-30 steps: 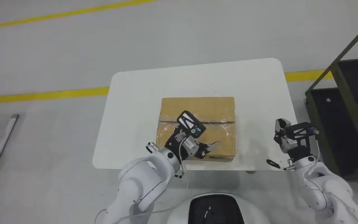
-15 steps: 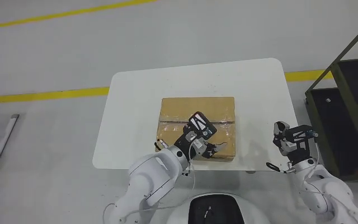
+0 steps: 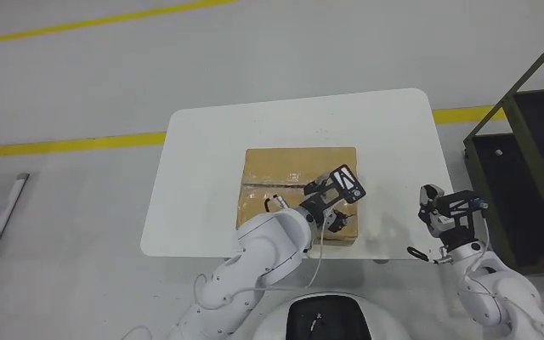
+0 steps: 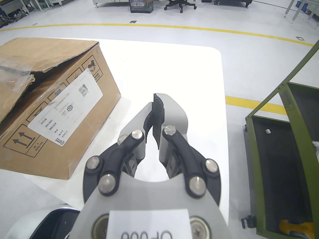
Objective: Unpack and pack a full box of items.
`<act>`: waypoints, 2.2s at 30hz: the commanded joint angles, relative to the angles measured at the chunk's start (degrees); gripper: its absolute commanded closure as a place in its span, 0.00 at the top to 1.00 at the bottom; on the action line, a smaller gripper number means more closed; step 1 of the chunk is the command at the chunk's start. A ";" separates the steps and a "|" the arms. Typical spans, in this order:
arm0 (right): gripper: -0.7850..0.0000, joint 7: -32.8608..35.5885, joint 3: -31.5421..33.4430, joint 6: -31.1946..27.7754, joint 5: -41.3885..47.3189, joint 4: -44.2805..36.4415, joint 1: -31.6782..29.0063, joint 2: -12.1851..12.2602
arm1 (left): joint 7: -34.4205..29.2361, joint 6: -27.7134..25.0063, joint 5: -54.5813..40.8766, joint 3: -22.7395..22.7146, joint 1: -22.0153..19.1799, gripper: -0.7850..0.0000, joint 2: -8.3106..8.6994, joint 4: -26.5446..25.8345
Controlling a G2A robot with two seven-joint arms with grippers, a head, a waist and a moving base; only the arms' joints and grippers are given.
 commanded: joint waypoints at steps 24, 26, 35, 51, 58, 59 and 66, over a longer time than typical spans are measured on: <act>0.00 0.24 -0.37 0.76 0.15 -0.22 0.04 0.10 | -3.03 -3.15 11.12 2.43 -2.63 0.59 -1.14 4.39; 0.00 0.22 -0.39 0.92 0.18 -0.26 -0.01 0.10 | -2.70 -3.03 12.00 2.32 -2.56 0.53 -1.19 4.16; 0.00 0.24 -0.57 1.06 0.49 -0.41 -0.14 0.12 | -1.27 -2.89 14.34 1.51 -1.39 0.35 -1.34 2.96; 0.00 0.32 -1.01 1.35 0.88 -0.56 -0.36 0.13 | 1.38 -0.32 15.39 -2.76 1.62 0.00 -1.36 0.43; 0.00 0.57 -1.11 1.09 1.34 -0.74 -0.23 0.16 | 1.04 1.90 16.59 -8.61 4.58 0.00 -0.67 -5.50; 0.00 0.60 -1.10 0.98 1.38 -0.69 -0.17 0.17 | 0.87 2.30 16.72 -9.79 5.23 0.00 -0.53 -6.64; 0.00 1.20 -1.69 0.80 1.21 -0.87 0.35 0.19 | -0.76 3.39 18.42 -19.35 10.06 0.00 0.66 -13.43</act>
